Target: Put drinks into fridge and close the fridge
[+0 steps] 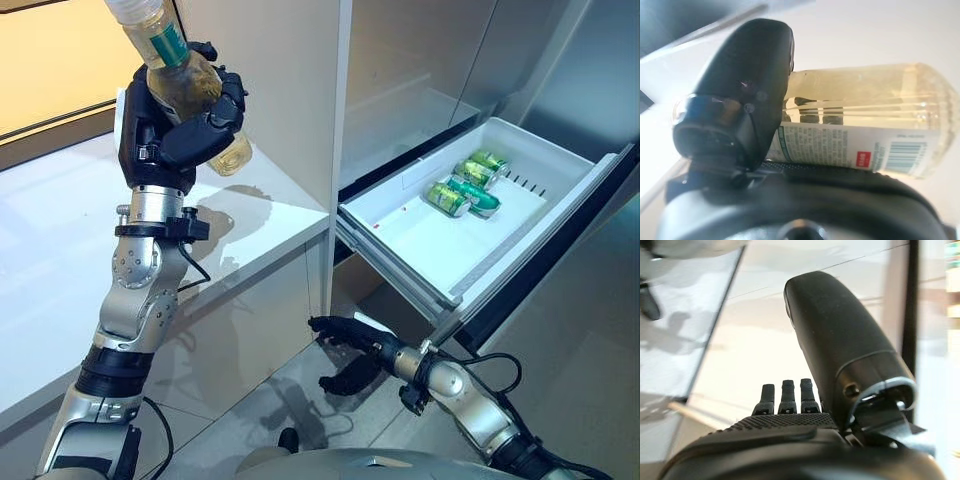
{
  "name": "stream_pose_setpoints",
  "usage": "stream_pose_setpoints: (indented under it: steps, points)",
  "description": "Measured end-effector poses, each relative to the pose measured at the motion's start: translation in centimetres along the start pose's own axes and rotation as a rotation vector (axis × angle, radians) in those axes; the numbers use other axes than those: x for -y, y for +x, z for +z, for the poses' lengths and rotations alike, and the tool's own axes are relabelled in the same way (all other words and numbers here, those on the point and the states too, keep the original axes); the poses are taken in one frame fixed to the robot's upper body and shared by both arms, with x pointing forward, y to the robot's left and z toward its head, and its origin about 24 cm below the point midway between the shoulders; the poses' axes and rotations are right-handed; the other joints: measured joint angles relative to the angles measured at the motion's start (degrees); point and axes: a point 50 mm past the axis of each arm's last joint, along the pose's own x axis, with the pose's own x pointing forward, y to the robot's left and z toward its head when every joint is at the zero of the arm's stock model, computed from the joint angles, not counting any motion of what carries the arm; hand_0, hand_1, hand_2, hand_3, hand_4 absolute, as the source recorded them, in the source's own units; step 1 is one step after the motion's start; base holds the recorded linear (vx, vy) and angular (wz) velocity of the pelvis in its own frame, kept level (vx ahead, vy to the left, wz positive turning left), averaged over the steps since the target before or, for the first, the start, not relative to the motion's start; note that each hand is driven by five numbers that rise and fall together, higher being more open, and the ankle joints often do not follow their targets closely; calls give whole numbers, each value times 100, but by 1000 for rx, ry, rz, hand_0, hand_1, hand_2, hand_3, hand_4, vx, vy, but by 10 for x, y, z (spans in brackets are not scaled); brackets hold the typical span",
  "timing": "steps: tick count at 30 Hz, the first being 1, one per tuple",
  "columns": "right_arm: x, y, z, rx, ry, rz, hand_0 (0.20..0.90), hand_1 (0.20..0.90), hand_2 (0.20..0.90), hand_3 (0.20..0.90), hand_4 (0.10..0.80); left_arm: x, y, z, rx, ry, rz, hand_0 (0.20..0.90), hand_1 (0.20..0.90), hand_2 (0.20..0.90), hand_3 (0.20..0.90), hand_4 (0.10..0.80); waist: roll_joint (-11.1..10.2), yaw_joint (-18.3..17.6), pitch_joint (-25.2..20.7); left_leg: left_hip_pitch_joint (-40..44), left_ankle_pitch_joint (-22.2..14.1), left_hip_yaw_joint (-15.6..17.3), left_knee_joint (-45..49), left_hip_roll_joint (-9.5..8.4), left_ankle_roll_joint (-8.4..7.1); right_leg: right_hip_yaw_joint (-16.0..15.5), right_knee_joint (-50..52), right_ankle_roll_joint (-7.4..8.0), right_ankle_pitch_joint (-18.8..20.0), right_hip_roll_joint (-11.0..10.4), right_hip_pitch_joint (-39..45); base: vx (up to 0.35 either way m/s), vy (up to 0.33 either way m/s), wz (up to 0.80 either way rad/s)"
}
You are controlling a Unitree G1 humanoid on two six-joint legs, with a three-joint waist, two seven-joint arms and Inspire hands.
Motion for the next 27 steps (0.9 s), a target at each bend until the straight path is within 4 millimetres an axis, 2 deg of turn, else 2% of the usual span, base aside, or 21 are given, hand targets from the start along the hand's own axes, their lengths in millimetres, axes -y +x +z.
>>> stream_pose_setpoints:
  steps: [5, 9, 14, 17, 22, 27]
  points:
    - [25, -21, 25, 123, 19, 62, 900, 900, 900, 900, 800, 6, -11, 2, -4, -13, -98, 300, 300, 300, 200, 100, 6, 8, 31, -10, 0, 0, -2, 1, 0, -4, -1, 0, 0, 4, -5, 0, 0, 0]
    - [43, -41, 53, 269, 8, 129, 900, 900, 900, 900, 800, 7, -17, 2, -6, -8, -175, 300, 300, 300, 200, 100, -2, 10, 39, -16, -1, 2, -1, 4, -1, -3, -1, 0, 0, 9, -11, 0, 0, 0]
    - [54, -53, 88, 460, -2, 188, 900, 900, 900, 900, 800, 5, -20, 8, 22, 12, -275, 300, 300, 300, 200, 100, -13, 5, 49, -22, -1, 8, -1, 1, -1, 3, 0, 0, 0, 9, -19, 0, 0, 0]
    - [64, -60, 102, 552, 15, 162, 900, 900, 900, 900, 800, 4, -21, 10, 31, 27, -333, 300, 300, 300, 200, 100, -15, 11, 50, -22, -1, 10, -1, 0, -1, 3, -1, 0, 0, 8, -20, 0, 0, 0]
    - [83, -71, 109, 611, 52, -18, 900, 900, 900, 900, 800, 3, -24, 14, 25, 40, -426, 300, 300, 300, 200, 100, -15, 10, 50, -25, -1, 26, -1, 0, 0, 15, -1, 1, 0, 5, -38, 0, 0, 0]
    - [89, -75, 109, 612, 69, -88, 900, 900, 900, 900, 800, 5, -26, 15, 22, 22, -496, 300, 300, 300, 200, 100, -15, -14, 50, -61, -1, 52, 0, 4, -1, 53, 0, -1, 2, 7, -93, 6, 1, -4]
